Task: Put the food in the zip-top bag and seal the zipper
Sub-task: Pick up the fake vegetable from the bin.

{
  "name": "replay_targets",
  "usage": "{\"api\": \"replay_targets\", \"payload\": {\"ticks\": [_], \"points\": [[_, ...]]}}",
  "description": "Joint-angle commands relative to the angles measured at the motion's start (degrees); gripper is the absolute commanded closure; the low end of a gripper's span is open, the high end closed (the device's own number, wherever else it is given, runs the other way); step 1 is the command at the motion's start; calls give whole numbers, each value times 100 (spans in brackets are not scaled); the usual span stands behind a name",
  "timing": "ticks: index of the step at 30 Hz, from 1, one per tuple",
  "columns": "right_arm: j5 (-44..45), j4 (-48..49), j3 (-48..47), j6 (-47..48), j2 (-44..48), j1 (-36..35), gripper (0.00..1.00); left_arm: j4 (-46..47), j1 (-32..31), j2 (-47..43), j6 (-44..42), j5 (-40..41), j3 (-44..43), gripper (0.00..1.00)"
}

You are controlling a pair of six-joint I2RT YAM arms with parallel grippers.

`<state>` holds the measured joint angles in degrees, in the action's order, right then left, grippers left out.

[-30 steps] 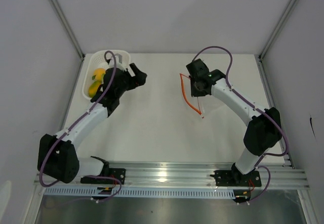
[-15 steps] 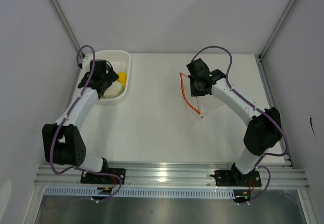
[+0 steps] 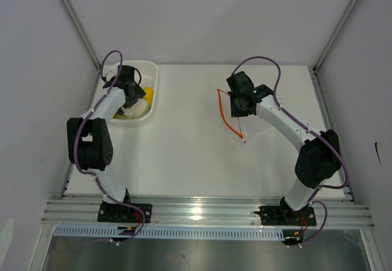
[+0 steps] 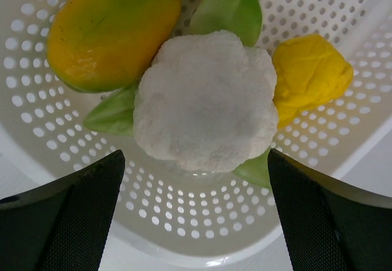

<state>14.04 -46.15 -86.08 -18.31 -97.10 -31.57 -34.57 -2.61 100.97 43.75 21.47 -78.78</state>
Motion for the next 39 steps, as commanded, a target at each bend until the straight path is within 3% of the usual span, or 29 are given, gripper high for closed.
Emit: {"api": "replay_targets", "payload": {"ticks": [1,13,18,24,25,27,30,39], "points": [[-7,141,4,73,165,63,100,-234,138,317,117,15,-532,1],[-42,177,-14,73,130,63,100,-779,419,1610,-322,-617,-1832,1],[-42,142,-14,47,130,55,100,-973,437,1821,-411,-759,-2001,1],[-7,115,-31,46,226,37,100,-648,437,1663,-560,-1084,-1650,26],[-7,106,-31,38,227,37,100,-474,428,1619,-578,-1145,-1588,41],[28,71,-31,29,244,37,100,-358,428,1461,-613,-1224,-1290,61],[37,45,-31,29,235,37,100,-235,437,1320,-631,-1286,-1070,80],[90,1,4,-41,297,-7,100,-85,446,715,-674,-1172,-753,98]]}}
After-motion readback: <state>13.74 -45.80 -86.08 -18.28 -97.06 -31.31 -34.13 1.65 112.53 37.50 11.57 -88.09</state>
